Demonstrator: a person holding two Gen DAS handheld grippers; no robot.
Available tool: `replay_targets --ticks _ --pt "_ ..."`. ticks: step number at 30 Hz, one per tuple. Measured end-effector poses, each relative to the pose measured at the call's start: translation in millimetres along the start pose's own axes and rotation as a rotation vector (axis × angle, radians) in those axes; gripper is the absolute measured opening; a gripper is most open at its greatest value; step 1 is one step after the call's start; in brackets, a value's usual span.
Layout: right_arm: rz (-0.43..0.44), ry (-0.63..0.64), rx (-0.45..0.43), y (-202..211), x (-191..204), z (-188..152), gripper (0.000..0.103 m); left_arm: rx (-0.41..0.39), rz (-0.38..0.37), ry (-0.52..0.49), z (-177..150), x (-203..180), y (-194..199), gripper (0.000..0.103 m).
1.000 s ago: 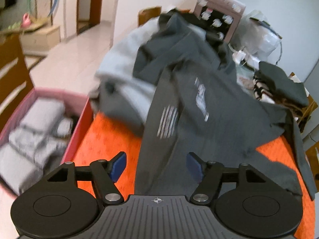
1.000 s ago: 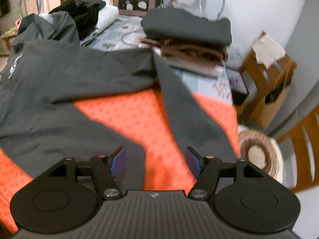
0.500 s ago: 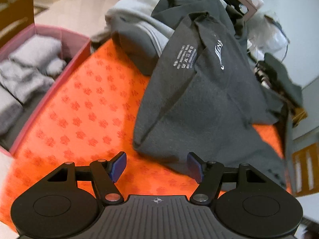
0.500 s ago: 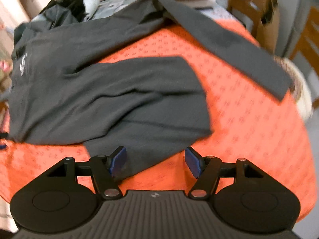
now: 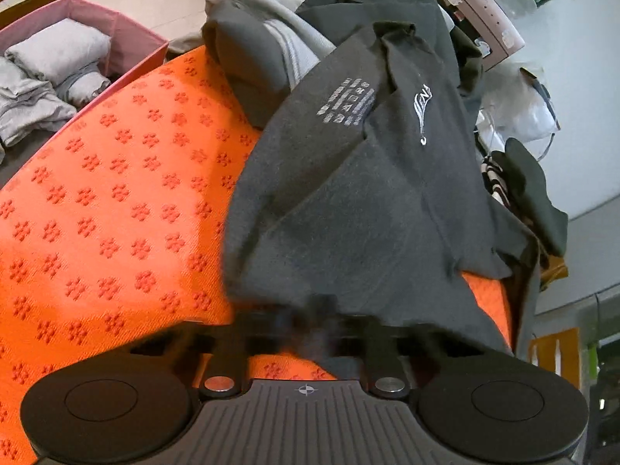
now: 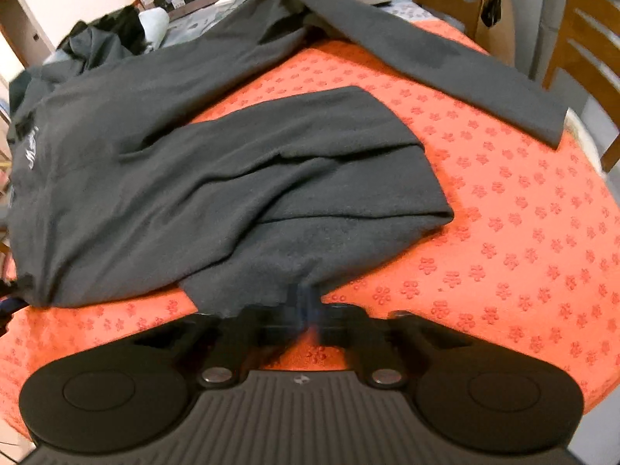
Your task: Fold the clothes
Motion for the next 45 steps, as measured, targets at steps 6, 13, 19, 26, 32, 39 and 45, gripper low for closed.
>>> replay_targets --ticks 6,13,19,26,32,39,45 --pt "-0.017 0.117 -0.049 24.3 -8.9 23.1 0.003 -0.128 0.000 -0.007 35.7 -15.3 26.9 0.006" --pt "-0.176 0.361 -0.121 70.6 -71.2 79.7 0.003 -0.259 -0.015 -0.057 71.5 -54.0 60.8 0.006" --pt "-0.348 0.679 -0.189 103.2 -117.0 132.0 0.003 -0.260 -0.026 0.027 83.3 -71.1 74.4 0.006" --pt "-0.428 0.910 -0.314 140.0 -121.4 158.6 0.003 -0.234 -0.015 0.054 76.0 -74.3 84.8 0.006" --pt "-0.336 0.886 -0.153 118.1 -129.0 76.7 0.003 -0.177 0.098 0.007 58.9 -44.2 77.9 0.006" --pt "-0.257 0.684 0.036 99.2 -149.4 0.9 0.003 -0.123 0.201 -0.055 45.6 -12.2 67.0 0.006" --pt "-0.289 0.478 -0.027 111.8 -173.7 33.8 0.009 -0.112 0.219 -0.095 41.9 -11.8 63.5 0.006"
Point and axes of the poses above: each gripper's, at about its wrist camera, not at the fingertips, and y roughly against the way its jaws point, x to its left, z to its top, the point moved 7 cm from there along -y, roughly the way its jaws point, and after that the axes turned 12 degrees about -x, right-handed, at the moved point
